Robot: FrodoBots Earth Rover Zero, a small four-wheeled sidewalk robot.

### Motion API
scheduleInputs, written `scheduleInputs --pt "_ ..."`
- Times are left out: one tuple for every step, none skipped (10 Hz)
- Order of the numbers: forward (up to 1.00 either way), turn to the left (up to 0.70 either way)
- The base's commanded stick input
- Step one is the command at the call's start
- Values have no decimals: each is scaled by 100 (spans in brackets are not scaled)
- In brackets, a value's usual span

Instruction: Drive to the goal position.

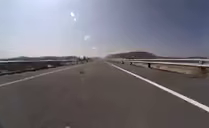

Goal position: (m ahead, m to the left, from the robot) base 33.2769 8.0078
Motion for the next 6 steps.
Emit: scheduleInputs --pt "100 0" --pt "100 0" --pt "100 0" --pt "100 0" --pt "100 0" --pt "100 0"
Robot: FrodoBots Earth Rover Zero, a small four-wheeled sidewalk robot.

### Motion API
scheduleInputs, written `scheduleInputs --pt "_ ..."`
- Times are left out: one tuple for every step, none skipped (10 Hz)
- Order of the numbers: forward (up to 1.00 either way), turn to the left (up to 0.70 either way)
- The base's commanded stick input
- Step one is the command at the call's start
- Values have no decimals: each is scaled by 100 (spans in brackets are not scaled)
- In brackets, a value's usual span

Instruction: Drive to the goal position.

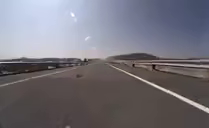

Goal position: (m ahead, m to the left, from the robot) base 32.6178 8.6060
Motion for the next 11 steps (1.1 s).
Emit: scheduleInputs --pt "100 0" --pt "100 0" --pt "100 0" --pt "100 0" --pt "100 0" --pt "100 0" --pt "100 0" --pt "100 0" --pt "100 0" --pt "100 0" --pt "100 0"
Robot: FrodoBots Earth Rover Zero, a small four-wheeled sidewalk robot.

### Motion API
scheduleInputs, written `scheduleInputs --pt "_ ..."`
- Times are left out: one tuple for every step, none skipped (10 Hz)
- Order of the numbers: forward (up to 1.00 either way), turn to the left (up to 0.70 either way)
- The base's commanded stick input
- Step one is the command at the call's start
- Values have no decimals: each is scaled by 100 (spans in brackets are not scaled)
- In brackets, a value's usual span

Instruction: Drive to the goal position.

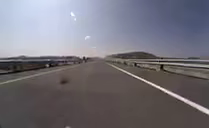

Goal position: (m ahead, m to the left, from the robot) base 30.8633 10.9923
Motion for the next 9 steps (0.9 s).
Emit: scheduleInputs --pt "100 0" --pt "100 0" --pt "100 0" --pt "100 0" --pt "100 0" --pt "100 0" --pt "100 0" --pt "100 0" --pt "100 0"
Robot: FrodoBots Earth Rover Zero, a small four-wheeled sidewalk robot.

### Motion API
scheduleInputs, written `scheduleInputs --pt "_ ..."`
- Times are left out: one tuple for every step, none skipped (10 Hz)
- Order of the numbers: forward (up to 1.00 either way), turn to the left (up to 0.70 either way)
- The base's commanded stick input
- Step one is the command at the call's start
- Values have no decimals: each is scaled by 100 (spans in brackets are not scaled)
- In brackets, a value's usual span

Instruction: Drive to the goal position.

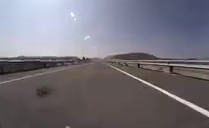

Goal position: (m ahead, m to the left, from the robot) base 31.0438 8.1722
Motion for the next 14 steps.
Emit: scheduleInputs --pt "100 0" --pt "100 0" --pt "100 0" --pt "100 0" --pt "100 0" --pt "100 0" --pt "100 0" --pt "100 7" --pt "100 20" --pt "100 0" --pt "100 0" --pt "100 0" --pt "100 0" --pt "100 0"
